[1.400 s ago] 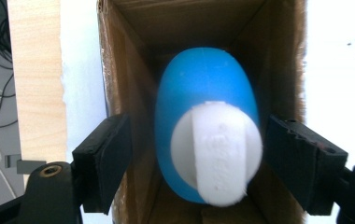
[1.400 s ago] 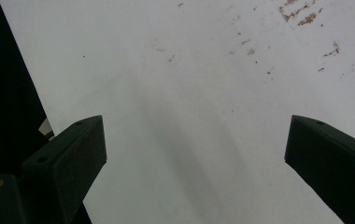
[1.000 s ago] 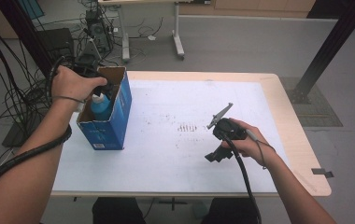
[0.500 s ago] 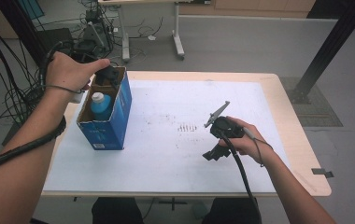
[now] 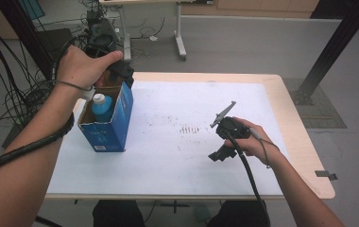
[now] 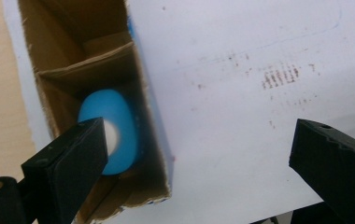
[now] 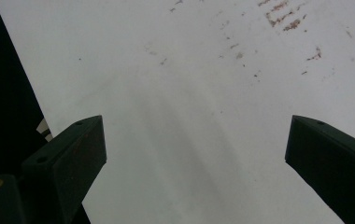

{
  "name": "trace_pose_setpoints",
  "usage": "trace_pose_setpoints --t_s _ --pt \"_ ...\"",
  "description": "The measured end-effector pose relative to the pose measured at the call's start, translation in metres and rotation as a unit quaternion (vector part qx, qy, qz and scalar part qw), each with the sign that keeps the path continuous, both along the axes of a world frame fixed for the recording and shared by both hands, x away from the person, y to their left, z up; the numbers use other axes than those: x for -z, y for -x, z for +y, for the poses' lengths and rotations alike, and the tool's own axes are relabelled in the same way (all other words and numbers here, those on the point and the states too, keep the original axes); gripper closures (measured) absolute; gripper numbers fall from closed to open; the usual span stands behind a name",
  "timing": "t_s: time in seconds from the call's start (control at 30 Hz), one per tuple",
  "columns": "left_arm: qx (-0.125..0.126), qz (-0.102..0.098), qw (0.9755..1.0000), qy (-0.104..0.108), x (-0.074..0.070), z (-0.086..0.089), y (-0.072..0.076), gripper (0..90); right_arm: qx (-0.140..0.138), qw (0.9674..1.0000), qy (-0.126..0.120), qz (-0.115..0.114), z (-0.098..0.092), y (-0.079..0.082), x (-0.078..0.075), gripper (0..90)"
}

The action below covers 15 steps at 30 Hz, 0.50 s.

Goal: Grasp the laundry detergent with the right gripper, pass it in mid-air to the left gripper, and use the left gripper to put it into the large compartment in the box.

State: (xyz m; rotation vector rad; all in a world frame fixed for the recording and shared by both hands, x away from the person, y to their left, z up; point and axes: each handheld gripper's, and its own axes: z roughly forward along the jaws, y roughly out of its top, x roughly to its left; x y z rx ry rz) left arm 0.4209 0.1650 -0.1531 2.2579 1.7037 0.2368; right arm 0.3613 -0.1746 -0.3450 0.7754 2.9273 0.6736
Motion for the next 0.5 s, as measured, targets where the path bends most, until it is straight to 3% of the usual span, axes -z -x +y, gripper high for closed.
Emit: trace_pose_setpoints --t_s 0.13,0.5 --pt "0.015 0.000 0.9998 0.011 0.002 -0.010 -0.002 4.8 0.006 1.0000 -0.003 0.000 -0.005 -0.001 -0.003 5.1" --pt "0.057 -0.007 0.9983 0.007 0.017 -0.040 -0.006 4.9 0.016 0.9999 -0.002 0.001 -0.010 -0.004 -0.005 5.1"
